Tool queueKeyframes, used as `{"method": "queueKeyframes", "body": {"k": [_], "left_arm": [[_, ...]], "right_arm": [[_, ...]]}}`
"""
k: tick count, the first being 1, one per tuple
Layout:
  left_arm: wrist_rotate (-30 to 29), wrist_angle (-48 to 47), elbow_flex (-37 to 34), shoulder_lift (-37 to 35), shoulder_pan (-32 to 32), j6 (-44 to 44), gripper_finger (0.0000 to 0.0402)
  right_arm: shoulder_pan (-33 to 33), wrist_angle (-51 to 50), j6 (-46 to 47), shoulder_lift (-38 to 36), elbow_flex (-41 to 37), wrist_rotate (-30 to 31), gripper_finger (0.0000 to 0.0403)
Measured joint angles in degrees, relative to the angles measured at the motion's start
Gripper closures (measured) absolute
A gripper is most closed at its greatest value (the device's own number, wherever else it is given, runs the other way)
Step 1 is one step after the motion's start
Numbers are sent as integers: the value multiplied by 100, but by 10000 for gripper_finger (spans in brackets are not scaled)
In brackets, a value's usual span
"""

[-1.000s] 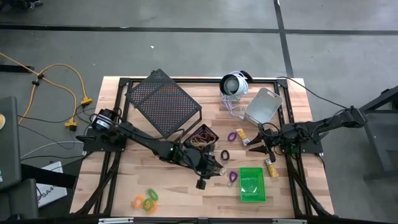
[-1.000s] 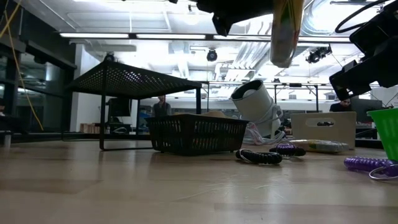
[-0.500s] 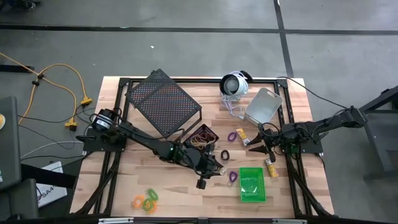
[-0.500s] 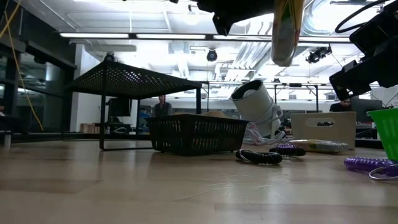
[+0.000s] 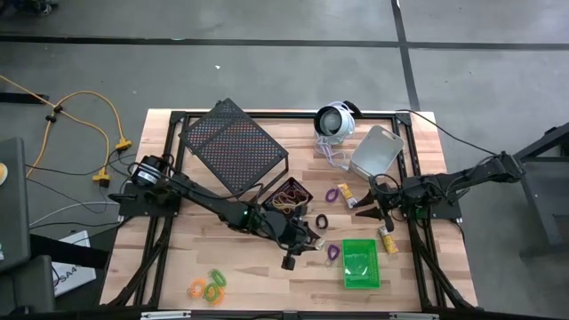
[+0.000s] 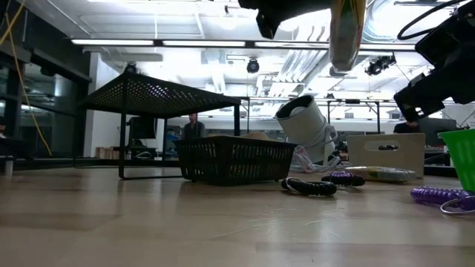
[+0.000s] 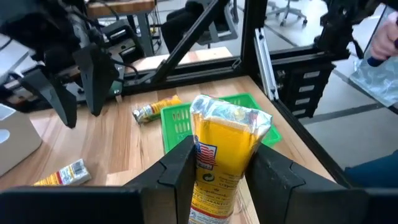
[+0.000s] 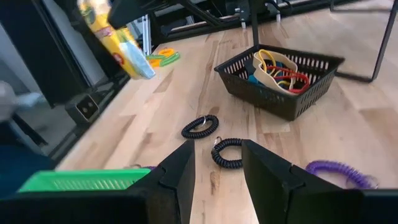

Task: Pick & Place Office Desk Supplies
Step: Put the bottom left crayon box into the green bin

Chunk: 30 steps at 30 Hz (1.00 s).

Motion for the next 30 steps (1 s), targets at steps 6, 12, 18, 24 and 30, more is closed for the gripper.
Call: {"method": "queueKeyframes", "body": {"k": [6, 12, 18, 24, 30], "left_arm": [[-23, 408, 0, -4, 82, 2, 282], [-26, 502, 0, -4, 206, 2, 282], [-25, 498, 0, -4, 251, 2, 282], [231, 569, 0, -4, 235, 0, 282], [739, 814, 0, -9, 147, -166, 282]], "right_arm": [[1, 16, 1097, 0, 0, 0, 283], [0, 17, 1518, 0, 0, 0, 283], [2, 32, 1541, 0, 0, 9, 283], [2, 501, 1618, 0, 0, -200, 283], [147, 1497, 1469, 247, 0, -350, 283]]}}
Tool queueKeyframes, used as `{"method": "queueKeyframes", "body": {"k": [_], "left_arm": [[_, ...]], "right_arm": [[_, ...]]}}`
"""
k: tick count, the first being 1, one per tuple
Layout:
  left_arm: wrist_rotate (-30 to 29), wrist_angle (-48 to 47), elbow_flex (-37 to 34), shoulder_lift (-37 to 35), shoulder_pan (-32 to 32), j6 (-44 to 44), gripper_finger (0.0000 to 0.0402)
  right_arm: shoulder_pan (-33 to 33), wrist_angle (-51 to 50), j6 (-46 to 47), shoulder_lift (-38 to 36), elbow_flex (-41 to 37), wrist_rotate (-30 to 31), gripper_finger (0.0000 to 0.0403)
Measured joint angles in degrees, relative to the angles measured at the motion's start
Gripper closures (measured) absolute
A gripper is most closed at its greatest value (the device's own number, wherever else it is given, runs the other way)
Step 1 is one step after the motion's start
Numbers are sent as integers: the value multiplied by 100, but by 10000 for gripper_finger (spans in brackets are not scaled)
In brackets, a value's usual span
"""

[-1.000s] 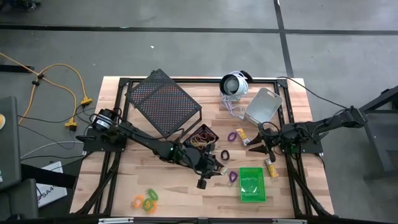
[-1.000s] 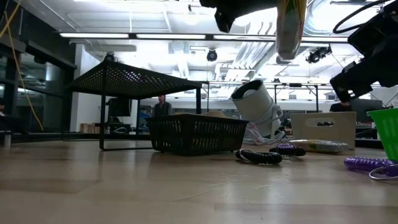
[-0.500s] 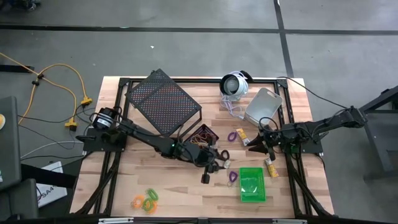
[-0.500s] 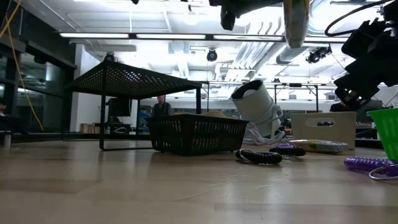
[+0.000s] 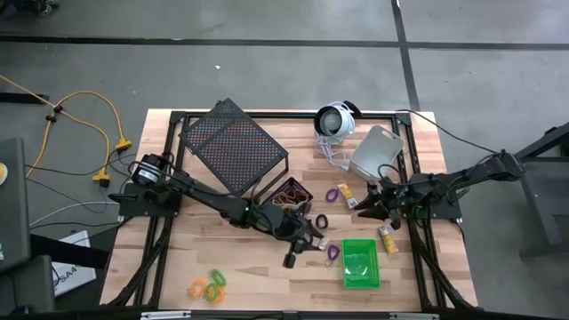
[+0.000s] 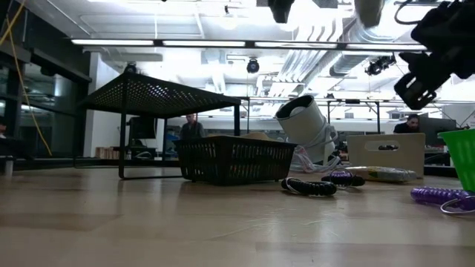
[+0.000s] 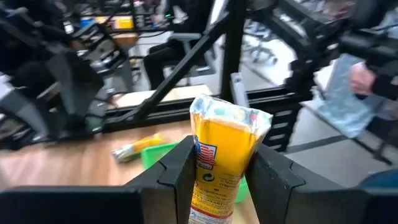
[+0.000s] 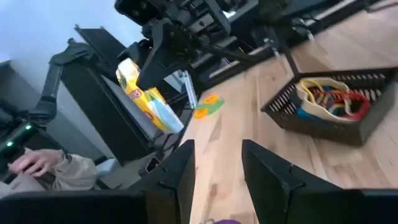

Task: Pick & Place Office Desk Supplies
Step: Put the bottom left crayon box into the green bin

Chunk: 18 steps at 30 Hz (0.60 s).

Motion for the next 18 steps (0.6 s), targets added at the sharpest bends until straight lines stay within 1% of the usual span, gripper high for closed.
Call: {"method": "queueKeyframes", "body": {"k": [3, 7, 8, 13, 16, 18], "left_arm": [[214, 66, 0, 0, -65, 75, 282], [350, 93, 0, 0, -146, 223, 282], [350, 102, 0, 0, -162, 257, 282], [348, 207, 0, 0, -185, 322, 282], [355, 256, 0, 0, -187, 315, 282], [525, 329, 0, 0, -185, 291, 282]], "right_arm": [[148, 608, -36, 372, 0, 9, 283], [394, 1461, -207, 1148, 31, 64, 283], [457, 1531, -268, 1370, 84, 99, 283], [698, 1888, -658, 2661, 730, 162, 283], [795, 1868, -989, 3444, 1234, 30, 283], [857, 1900, -1255, 3926, 1591, -59, 283]]}}
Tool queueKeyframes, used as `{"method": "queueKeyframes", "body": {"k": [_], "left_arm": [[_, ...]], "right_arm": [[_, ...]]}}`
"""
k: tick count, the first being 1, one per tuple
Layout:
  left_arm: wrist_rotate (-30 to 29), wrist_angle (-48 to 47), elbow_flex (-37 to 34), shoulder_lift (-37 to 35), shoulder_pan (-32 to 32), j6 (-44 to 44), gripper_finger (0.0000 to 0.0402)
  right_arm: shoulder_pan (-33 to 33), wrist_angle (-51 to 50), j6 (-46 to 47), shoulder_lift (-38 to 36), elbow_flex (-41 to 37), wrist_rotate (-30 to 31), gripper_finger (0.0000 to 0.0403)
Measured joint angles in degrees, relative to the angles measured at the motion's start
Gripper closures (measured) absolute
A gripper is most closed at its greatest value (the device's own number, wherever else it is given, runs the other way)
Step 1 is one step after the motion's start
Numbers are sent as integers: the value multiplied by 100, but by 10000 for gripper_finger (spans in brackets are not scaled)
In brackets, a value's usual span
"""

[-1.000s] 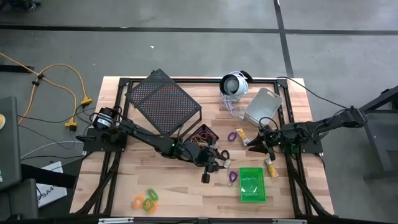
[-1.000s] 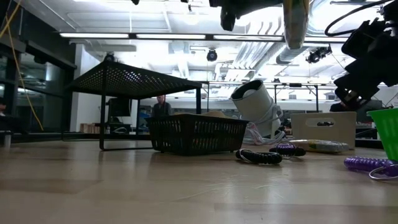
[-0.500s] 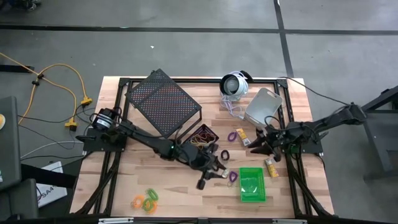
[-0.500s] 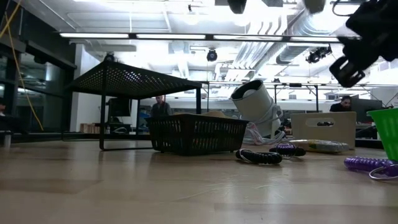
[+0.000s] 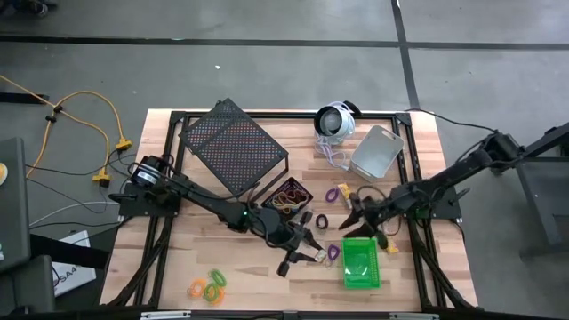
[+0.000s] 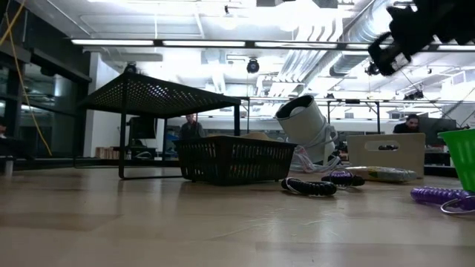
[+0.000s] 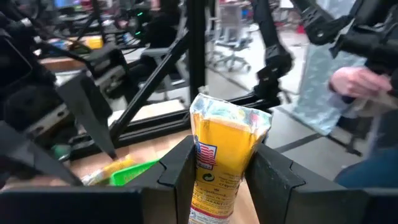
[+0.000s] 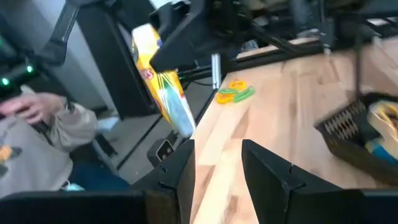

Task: Pick & Place Office Desk Supplies
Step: Put the bottom left crayon box into the green bin

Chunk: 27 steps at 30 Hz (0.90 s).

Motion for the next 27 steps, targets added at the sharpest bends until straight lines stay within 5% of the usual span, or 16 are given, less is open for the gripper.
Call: {"method": "queueKeyframes", "body": {"k": [14, 27], "left_arm": [[719, 355, -2, 2, -4, 85, 282], [717, 382, -2, 2, -2, 90, 282]], "right_arm": [[180, -37, -651, 1668, 1340, -526, 283], [191, -37, -375, 1866, 1509, -664, 256]]}}
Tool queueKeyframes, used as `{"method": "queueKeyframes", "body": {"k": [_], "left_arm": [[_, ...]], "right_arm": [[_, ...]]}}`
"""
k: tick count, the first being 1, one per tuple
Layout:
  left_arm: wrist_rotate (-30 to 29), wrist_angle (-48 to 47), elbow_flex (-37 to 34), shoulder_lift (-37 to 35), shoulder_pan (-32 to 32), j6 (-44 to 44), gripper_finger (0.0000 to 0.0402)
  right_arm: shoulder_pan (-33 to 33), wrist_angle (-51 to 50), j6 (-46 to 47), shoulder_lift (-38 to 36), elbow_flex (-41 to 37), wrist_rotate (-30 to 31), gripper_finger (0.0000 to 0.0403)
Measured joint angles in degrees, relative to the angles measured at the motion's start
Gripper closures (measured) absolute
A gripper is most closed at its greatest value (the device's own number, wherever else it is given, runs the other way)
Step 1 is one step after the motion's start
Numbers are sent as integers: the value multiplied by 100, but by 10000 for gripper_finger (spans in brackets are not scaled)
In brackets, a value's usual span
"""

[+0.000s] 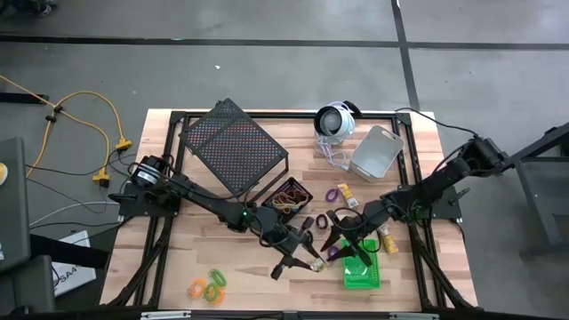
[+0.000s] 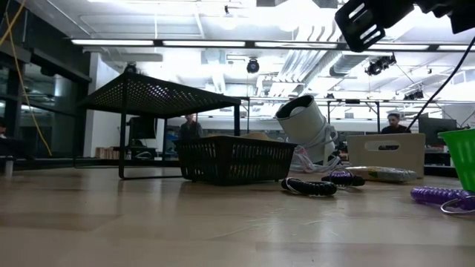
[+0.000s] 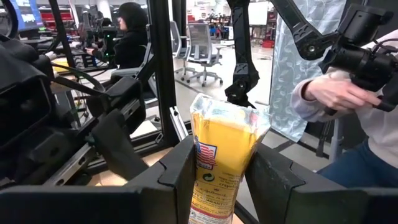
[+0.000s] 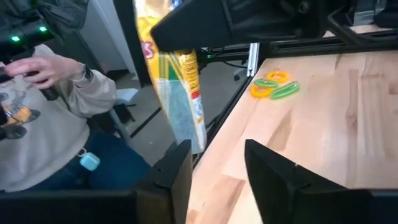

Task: Pick & Place Office Desk Supplies
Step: Put the bottom left crayon box into the green bin

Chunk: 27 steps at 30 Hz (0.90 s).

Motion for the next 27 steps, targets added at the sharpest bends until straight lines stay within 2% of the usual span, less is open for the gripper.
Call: {"method": "queueKeyframes", "body": {"k": [6, 10, 27], "left_arm": [[0, -2, 0, 0, 0, -33, 282], [0, -2, 0, 0, 1, -39, 282], [-25, 288, 0, 0, 30, 2, 282]], "right_arm": [[22, -200, 19, -2, 0, 23, 195], [22, -208, 105, -2, 0, -23, 170], [33, 203, -81, -2, 0, -89, 162]]}}
